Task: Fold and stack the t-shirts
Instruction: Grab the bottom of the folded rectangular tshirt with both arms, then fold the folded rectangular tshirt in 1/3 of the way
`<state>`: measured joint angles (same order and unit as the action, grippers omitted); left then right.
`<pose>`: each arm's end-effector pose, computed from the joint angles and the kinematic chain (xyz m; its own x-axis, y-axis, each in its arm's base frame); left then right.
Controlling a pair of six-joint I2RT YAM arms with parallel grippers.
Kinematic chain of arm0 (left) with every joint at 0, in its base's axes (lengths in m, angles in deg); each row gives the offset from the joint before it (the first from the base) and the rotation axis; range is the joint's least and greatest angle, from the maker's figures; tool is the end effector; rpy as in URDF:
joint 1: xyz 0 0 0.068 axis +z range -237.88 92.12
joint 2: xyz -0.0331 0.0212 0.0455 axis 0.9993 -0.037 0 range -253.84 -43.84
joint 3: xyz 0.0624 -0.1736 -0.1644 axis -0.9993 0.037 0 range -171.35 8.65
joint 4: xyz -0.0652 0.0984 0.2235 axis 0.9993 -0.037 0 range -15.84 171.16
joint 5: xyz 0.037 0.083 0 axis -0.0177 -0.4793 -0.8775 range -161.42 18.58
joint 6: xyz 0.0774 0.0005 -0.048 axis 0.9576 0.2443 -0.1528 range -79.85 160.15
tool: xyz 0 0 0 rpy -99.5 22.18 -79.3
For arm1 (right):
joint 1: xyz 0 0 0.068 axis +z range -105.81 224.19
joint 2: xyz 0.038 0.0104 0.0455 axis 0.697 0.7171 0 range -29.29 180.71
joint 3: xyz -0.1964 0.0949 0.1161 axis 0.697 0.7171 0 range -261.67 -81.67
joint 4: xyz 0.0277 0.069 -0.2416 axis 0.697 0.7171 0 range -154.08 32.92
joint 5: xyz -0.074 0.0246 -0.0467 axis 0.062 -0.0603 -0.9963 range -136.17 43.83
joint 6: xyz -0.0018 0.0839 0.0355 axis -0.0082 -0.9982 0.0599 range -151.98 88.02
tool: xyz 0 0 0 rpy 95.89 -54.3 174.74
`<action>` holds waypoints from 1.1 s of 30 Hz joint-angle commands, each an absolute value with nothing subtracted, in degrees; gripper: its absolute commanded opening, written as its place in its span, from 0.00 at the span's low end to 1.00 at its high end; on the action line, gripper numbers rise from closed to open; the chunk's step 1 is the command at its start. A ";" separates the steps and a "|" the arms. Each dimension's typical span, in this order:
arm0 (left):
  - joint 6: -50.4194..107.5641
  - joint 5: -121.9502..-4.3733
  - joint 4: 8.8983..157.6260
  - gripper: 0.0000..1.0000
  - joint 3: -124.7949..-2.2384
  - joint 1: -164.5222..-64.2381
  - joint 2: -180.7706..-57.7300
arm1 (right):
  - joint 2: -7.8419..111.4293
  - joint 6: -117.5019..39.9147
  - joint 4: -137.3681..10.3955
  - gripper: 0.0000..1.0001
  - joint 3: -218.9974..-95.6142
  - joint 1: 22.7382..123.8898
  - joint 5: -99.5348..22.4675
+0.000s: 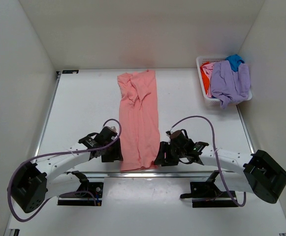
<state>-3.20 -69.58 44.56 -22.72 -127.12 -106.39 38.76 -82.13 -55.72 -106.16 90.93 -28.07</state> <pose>0.1548 -0.1299 0.1094 -0.9618 -0.1004 -0.2547 -0.0257 0.9593 -0.2813 0.1439 0.1899 0.0954 -0.9779 0.0256 -0.2073 -0.1135 0.7680 0.6303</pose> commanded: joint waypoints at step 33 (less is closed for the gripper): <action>-9.34 -67.82 45.31 0.00 -17.96 -134.11 -104.84 | 41.64 -81.64 -52.93 0.00 -107.06 95.35 -23.95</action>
<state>-11.33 -67.96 48.93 -16.73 -135.36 -105.49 41.43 -83.77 -56.22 -105.48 94.88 -26.47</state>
